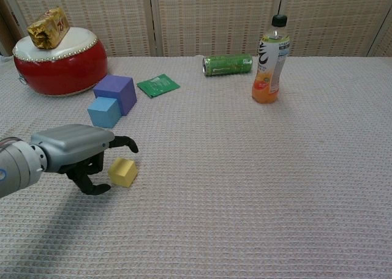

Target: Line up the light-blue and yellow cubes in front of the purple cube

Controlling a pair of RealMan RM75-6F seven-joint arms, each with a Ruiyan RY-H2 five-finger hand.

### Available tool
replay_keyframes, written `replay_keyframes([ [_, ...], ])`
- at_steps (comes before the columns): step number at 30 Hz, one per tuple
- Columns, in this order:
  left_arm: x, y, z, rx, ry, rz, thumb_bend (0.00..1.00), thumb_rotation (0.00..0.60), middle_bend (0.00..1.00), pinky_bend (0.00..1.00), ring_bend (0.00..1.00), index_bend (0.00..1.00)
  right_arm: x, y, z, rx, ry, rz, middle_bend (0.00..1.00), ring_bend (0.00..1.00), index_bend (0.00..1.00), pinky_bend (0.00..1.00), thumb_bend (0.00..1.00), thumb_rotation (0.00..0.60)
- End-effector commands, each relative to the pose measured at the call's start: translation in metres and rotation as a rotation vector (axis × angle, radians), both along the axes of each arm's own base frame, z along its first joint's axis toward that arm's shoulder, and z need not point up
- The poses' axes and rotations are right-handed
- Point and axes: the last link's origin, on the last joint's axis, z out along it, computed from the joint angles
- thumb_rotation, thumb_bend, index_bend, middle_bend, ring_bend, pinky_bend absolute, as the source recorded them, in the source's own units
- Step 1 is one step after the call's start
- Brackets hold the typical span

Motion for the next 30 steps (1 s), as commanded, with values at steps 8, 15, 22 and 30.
replay_keyframes([
  [8, -0.001, 0.002, -0.002, 0.031, 0.0, -0.024, 0.35, 0.6, 1.0, 1.0, 1.0, 0.36, 0.0, 0.001, 0.001, 0.0, -0.002, 0.002, 0.0, 0.0, 0.0, 0.0, 0.0, 0.5],
  [15, -0.004, 0.005, 0.0, 0.042, -0.025, -0.019, 0.35, 0.6, 1.0, 1.0, 1.0, 0.44, 0.0, 0.0, 0.003, -0.012, -0.007, 0.001, 0.0, 0.0, 0.0, 0.0, 0.0, 0.501],
  [22, -0.007, 0.009, 0.015, 0.092, -0.036, -0.026, 0.36, 0.6, 1.0, 1.0, 1.0, 0.48, 0.0, 0.0, 0.003, -0.011, -0.004, -0.003, 0.0, 0.0, 0.0, 0.0, 0.0, 0.5],
  [30, -0.021, 0.035, 0.052, 0.192, -0.003, 0.051, 0.37, 0.6, 1.0, 1.0, 1.0, 0.48, -0.001, -0.001, 0.003, -0.015, 0.0, -0.006, 0.0, 0.0, 0.0, 0.0, 0.0, 0.5],
])
